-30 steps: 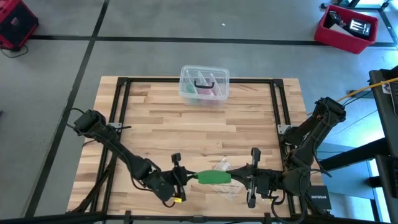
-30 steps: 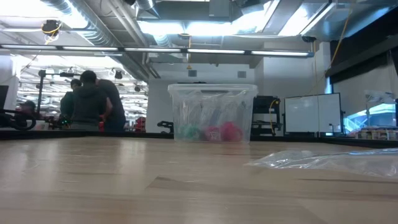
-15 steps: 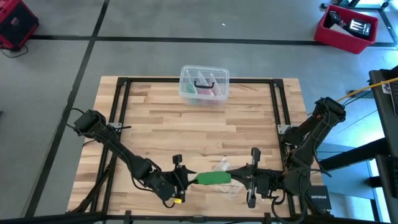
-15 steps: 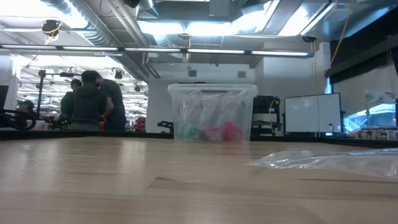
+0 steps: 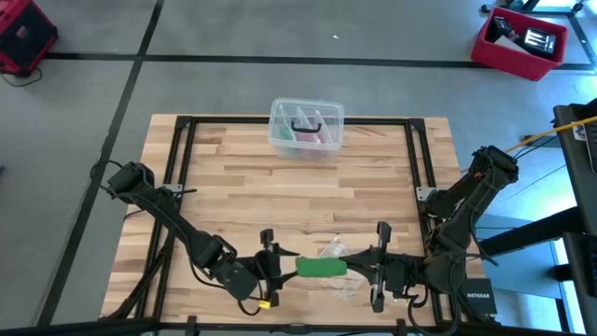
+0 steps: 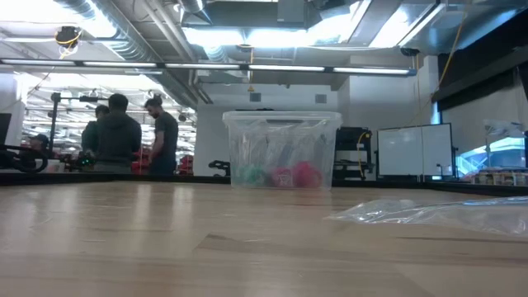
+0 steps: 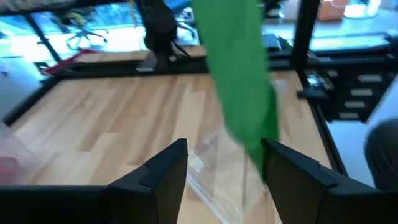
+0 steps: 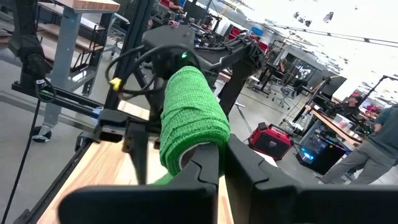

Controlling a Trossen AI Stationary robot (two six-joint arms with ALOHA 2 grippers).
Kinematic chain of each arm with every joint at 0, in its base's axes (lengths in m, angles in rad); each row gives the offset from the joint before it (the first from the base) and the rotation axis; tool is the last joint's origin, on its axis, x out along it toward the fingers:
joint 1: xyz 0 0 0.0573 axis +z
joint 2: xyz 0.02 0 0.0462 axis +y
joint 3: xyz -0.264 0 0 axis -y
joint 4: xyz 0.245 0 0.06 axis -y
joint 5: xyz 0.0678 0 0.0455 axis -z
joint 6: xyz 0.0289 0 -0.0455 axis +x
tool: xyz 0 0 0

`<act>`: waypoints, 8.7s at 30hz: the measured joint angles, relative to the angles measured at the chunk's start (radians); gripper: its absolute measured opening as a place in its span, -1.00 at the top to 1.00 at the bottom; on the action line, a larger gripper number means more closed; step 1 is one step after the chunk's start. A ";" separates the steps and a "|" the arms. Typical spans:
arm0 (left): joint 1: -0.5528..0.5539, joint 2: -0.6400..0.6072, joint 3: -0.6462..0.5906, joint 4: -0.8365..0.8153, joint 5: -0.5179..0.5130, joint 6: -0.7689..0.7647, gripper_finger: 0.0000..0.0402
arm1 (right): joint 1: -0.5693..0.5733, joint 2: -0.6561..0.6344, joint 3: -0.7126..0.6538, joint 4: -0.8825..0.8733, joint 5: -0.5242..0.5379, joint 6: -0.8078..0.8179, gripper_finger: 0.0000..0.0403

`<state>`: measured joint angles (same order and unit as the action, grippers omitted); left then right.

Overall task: Roll bandage
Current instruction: Roll the green bandage

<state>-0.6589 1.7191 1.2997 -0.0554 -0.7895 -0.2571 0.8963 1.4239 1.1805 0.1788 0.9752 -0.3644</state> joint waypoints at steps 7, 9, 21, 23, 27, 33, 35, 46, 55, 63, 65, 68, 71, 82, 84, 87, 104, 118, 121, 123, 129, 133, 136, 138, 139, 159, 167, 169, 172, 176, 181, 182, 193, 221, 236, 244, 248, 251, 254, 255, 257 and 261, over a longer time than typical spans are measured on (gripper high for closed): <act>0.003 0.000 0.007 0.048 -0.023 0.061 0.08 | 0.000 0.000 0.000 -0.005 -0.027 0.002 0.94; -0.015 -0.011 0.007 0.045 -0.023 0.117 0.08 | 0.000 0.000 0.000 -0.011 -0.028 0.001 0.94; -0.134 -0.079 0.009 0.234 -0.251 0.628 0.08 | 0.000 0.000 0.000 -0.025 -0.098 0.041 0.93; -0.134 -0.079 0.009 0.300 -0.251 0.697 0.08 | -0.001 0.000 0.000 -0.023 -0.124 0.051 0.94; -0.123 -0.078 0.009 0.382 -0.240 0.763 0.08 | -0.008 0.002 0.000 -0.035 -0.150 0.081 0.94; -0.117 -0.077 0.009 0.417 -0.134 0.778 0.08 | -0.015 0.006 0.000 -0.055 -0.107 0.084 0.94; -0.110 -0.077 0.009 0.421 -0.128 0.758 0.08 | -0.027 0.007 0.000 -0.060 -0.112 0.088 0.94; -0.091 -0.077 0.009 0.420 -0.080 0.733 0.08 | -0.059 0.006 0.001 -0.079 -0.194 0.125 0.94; -0.092 -0.077 0.009 0.400 -0.080 0.741 0.08 | -0.060 0.007 0.001 -0.100 -0.216 0.125 0.94; -0.094 -0.077 0.009 0.399 -0.083 0.713 0.08 | -0.060 0.006 0.001 -0.094 -0.234 0.093 0.94; -0.094 -0.077 0.009 0.398 -0.083 0.703 0.08 | -0.060 0.006 0.000 -0.084 -0.235 0.082 0.94; -0.095 -0.077 0.009 0.398 -0.085 0.699 0.08 | -0.060 0.006 0.000 -0.075 -0.235 0.069 0.94; -0.095 -0.077 0.009 0.397 -0.085 0.672 0.08 | -0.059 0.006 0.000 -0.075 -0.237 0.061 0.94; -0.095 -0.077 0.009 0.398 -0.087 0.595 0.08 | -0.059 0.000 0.000 -0.063 -0.276 -0.012 0.94; -0.094 -0.077 0.009 0.407 -0.089 0.583 0.08 | -0.058 -0.002 0.000 -0.058 -0.284 -0.012 0.94; -0.094 -0.077 0.009 0.409 -0.090 0.548 0.08 | -0.058 -0.003 0.000 -0.057 -0.285 -0.011 0.94; -0.035 -0.070 0.007 0.361 -0.090 0.452 0.12 | -0.097 0.029 0.001 -0.112 -0.172 0.007 0.94; -0.047 -0.073 0.008 0.363 -0.098 0.564 0.91 | -0.075 0.020 0.000 -0.083 -0.135 0.175 0.58; -0.056 -0.075 0.009 0.376 -0.098 0.601 0.96 | -0.021 -0.006 0.000 -0.124 0.004 0.177 0.53; -0.063 -0.077 0.009 0.394 -0.097 0.617 0.95 | 0.040 -0.027 0.000 -0.157 0.147 0.180 0.53; -0.079 -0.077 0.009 0.397 -0.085 0.631 0.95 | 0.224 -0.042 0.000 -0.203 0.398 0.186 0.53; -0.077 -0.077 0.009 0.401 -0.090 0.624 0.97 | 0.269 -0.042 0.001 -0.336 0.354 0.385 0.53; -0.079 -0.077 0.009 0.416 -0.089 0.623 0.95 | 0.267 -0.037 -0.014 -0.488 0.275 0.614 0.53; -0.080 -0.077 0.009 0.413 -0.089 0.615 0.94 | 0.257 -0.030 -0.069 -0.530 0.261 0.741 0.53; -0.080 -0.077 0.009 0.411 -0.089 0.616 0.95 | 0.249 -0.025 -0.106 -0.528 0.261 0.796 0.53; -0.079 -0.077 0.009 0.402 -0.088 0.594 0.94 | -0.047 0.029 -0.349 -0.160 0.001 1.037 0.53; -0.080 -0.077 0.009 0.402 -0.088 0.596 0.95 | -0.099 0.029 -0.349 -0.060 -0.219 0.930 0.48; -0.080 -0.077 0.009 0.402 -0.088 0.594 0.94 | -0.098 0.030 -0.349 -0.026 -0.258 0.903 0.39; -0.080 -0.077 0.009 0.403 -0.088 0.591 0.94 | -0.098 0.047 -0.349 0.019 -0.270 0.846 0.17; -0.080 -0.077 0.009 0.402 -0.087 0.575 0.96 | -0.098 0.089 -0.349 0.069 -0.256 0.757 -0.06; -0.080 -0.077 0.009 0.398 -0.085 0.567 0.93 | -0.098 0.150 -0.349 0.214 -0.219 0.654 -0.11; -0.080 -0.077 0.009 0.397 -0.085 0.567 0.93 | -0.098 0.157 -0.349 0.243 -0.219 0.636 -0.10; -0.080 -0.077 0.009 0.378 -0.085 0.549 0.93 | -0.099 0.163 -0.349 0.380 -0.250 0.620 0.09; -0.077 -0.077 0.009 0.390 -0.159 0.610 0.94 | -0.068 0.201 -0.348 0.401 -0.319 0.593 0.96; -0.004 -0.071 0.008 0.401 -0.204 0.646 0.91 | -0.004 0.202 -0.226 0.443 -0.313 0.482 0.97; 0.000 -0.070 0.006 0.345 -0.235 0.663 0.94 | 0.061 0.203 -0.091 0.332 -0.238 0.359 0.98; 0.000 -0.070 -0.020 0.346 -0.236 0.639 0.92 | 0.081 0.203 -0.029 0.322 -0.233 0.299 0.97; 0.006 -0.070 -0.037 0.349 -0.236 0.625 0.94 | 0.078 0.203 0.020 0.257 -0.235 0.277 0.97; 0.009 -0.070 -0.049 0.343 -0.238 0.605 0.94 | 0.070 0.203 0.050 0.207 -0.238 0.277 0.97; 0.012 -0.069 -0.049 0.342 -0.238 0.605 0.93 | 0.063 0.203 0.057 0.200 -0.243 0.277 0.97; 0.016 -0.063 -0.049 0.345 -0.238 0.606 0.92 | 0.057 0.204 0.075 0.183 -0.243 0.276 0.96; 0.025 -0.039 -0.049 0.315 -0.222 0.602 0.90 | 0.040 0.204 0.118 0.130 -0.232 0.274 0.95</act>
<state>-0.6337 1.6798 1.2507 0.2591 -1.0117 0.3446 0.9362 1.6276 1.2983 0.3085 0.7430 -0.0900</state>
